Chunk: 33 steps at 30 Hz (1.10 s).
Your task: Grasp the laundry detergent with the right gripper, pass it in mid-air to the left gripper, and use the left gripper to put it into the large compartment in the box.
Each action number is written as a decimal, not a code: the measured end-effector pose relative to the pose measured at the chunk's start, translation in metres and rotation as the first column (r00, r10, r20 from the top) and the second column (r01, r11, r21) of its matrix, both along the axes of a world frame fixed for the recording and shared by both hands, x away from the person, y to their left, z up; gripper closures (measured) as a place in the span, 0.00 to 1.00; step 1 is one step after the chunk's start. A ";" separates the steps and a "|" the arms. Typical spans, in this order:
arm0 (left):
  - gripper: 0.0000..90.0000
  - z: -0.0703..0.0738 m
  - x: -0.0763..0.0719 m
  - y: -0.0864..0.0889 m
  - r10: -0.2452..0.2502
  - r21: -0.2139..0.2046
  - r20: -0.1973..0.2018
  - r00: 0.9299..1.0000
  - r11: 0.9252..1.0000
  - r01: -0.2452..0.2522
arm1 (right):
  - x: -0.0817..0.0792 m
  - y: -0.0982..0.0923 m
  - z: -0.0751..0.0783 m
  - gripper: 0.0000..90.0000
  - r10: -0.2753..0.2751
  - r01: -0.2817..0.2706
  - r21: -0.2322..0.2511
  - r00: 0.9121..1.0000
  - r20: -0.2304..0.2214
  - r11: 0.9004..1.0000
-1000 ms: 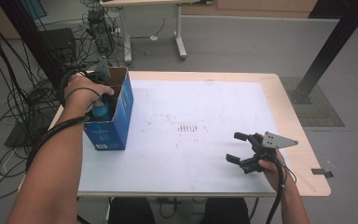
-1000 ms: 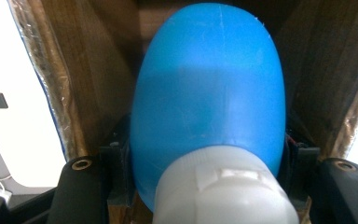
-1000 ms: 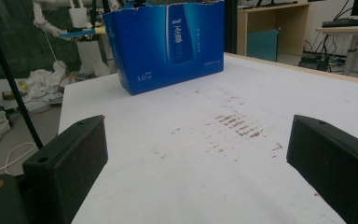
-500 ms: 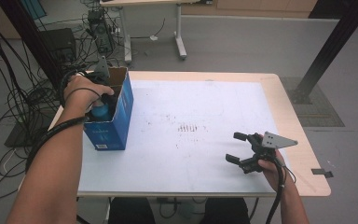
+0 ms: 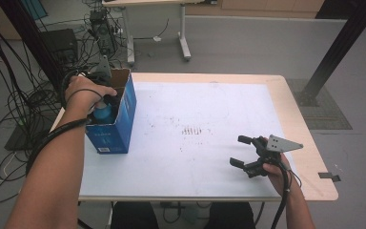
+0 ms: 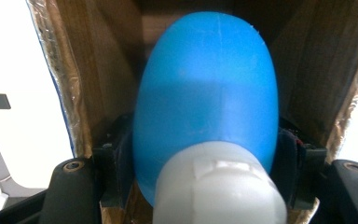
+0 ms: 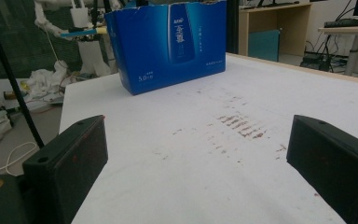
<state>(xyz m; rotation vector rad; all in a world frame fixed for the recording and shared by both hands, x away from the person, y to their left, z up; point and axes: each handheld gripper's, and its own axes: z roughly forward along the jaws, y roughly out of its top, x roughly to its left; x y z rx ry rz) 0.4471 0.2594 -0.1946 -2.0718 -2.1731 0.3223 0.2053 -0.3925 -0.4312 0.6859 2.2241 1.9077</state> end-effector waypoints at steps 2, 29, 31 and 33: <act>0.37 0.002 0.000 0.000 -0.002 -0.004 0.004 1.000 1.000 0.002 | 0.000 0.000 0.000 0.05 0.002 -0.002 0.000 1.000 -0.001 1.000; 0.36 0.034 -0.005 -0.007 0.004 0.011 0.040 0.999 1.000 -0.004 | 0.002 -0.001 0.006 0.05 0.003 -0.003 0.002 1.000 0.009 1.000; 0.36 0.039 -0.005 -0.008 0.000 0.008 0.042 0.999 1.000 0.000 | 0.002 -0.001 0.008 0.05 0.002 -0.002 -0.002 1.000 0.011 1.000; 0.36 0.043 -0.006 -0.009 -0.001 0.010 0.054 0.999 1.000 0.001 | 0.002 -0.001 0.010 0.05 0.002 -0.002 -0.003 1.000 0.013 1.000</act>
